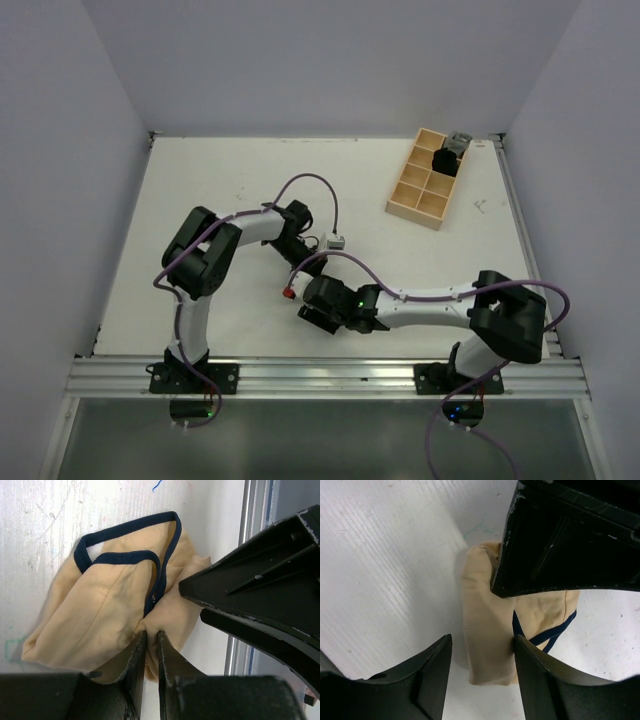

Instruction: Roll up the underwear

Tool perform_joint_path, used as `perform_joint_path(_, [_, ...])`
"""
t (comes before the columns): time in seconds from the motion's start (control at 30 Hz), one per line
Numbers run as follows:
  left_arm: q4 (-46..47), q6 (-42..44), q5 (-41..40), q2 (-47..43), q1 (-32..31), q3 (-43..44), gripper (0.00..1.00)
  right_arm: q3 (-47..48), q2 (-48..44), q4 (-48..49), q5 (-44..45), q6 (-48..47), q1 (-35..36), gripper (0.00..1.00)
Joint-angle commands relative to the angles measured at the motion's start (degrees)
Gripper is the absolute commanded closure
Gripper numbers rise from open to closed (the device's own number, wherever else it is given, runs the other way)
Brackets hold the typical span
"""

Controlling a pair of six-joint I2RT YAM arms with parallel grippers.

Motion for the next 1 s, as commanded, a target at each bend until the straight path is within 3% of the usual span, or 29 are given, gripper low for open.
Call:
perform_joint_path(0.0, [2.1, 0.6, -5.7, 2.4, -0.5, 0.4, 0.83, 0.4, 0.4, 1.0, -0.2, 0.2, 0.8, 0.44])
perform_joint_path(0.33, [3.7, -2.8, -2.5, 1.8, 2.7, -0.1, 0.84, -4.1, 1.7, 3.5, -0.2, 10.5, 0.9, 0.65])
perform_joint_path(0.57, [4.5, -5.3, -2.0, 1.0, 6.1, -1.8, 0.86, -7.2, -0.7, 4.8, 0.8, 13.4, 0.9, 0.99])
perform_joint_path(0.83, [8.8, -9.1, -0.4, -1.6, 9.8, -4.1, 0.86, -9.9, -0.8, 7.6, -3.0, 20.1, 0.9, 1.00])
perform_joint_path(0.97, [16.9, -17.1, 3.2, -7.6, 13.0, -7.4, 0.83, -11.6, -1.2, 10.3, -4.5, 22.7, 0.9, 1.00])
